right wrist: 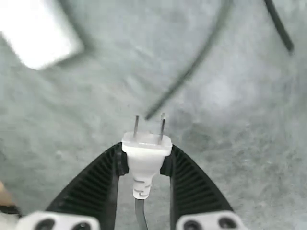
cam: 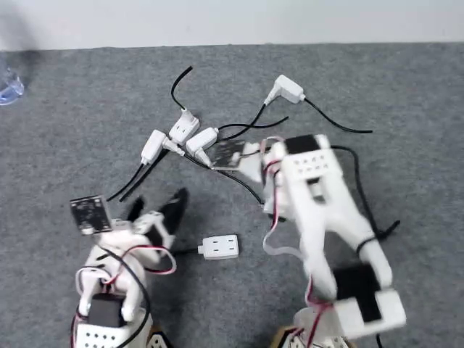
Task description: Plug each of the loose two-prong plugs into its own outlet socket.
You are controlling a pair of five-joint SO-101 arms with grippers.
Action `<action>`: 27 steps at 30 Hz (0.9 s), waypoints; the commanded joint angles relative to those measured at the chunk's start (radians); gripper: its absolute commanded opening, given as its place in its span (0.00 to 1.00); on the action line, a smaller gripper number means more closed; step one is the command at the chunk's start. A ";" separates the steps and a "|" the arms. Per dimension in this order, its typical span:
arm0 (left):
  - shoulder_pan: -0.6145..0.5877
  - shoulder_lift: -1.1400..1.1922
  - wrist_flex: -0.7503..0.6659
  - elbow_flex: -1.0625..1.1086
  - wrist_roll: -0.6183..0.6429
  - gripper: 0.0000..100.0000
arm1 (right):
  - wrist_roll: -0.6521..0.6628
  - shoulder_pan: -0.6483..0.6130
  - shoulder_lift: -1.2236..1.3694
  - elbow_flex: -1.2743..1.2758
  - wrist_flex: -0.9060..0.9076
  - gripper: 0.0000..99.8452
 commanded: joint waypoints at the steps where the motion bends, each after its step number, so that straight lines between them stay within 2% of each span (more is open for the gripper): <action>1: 0.143 -0.011 -0.052 -0.010 0.089 0.33 | -0.071 -0.074 -0.200 0.026 0.022 0.01; 3: 0.181 -0.009 -0.049 -0.010 0.124 0.33 | -0.095 -0.119 -0.275 0.044 0.028 0.01; 10: 0.192 -0.009 -0.023 -0.010 0.126 0.33 | -0.167 -0.239 -0.360 0.037 0.065 0.01; 17: 0.186 -0.009 -0.021 -0.010 0.126 0.33 | -0.206 -0.303 -0.348 0.031 0.056 0.01; 27: 0.184 -0.009 0.012 -0.010 0.126 0.33 | -0.247 -0.328 -0.338 -0.098 0.107 0.01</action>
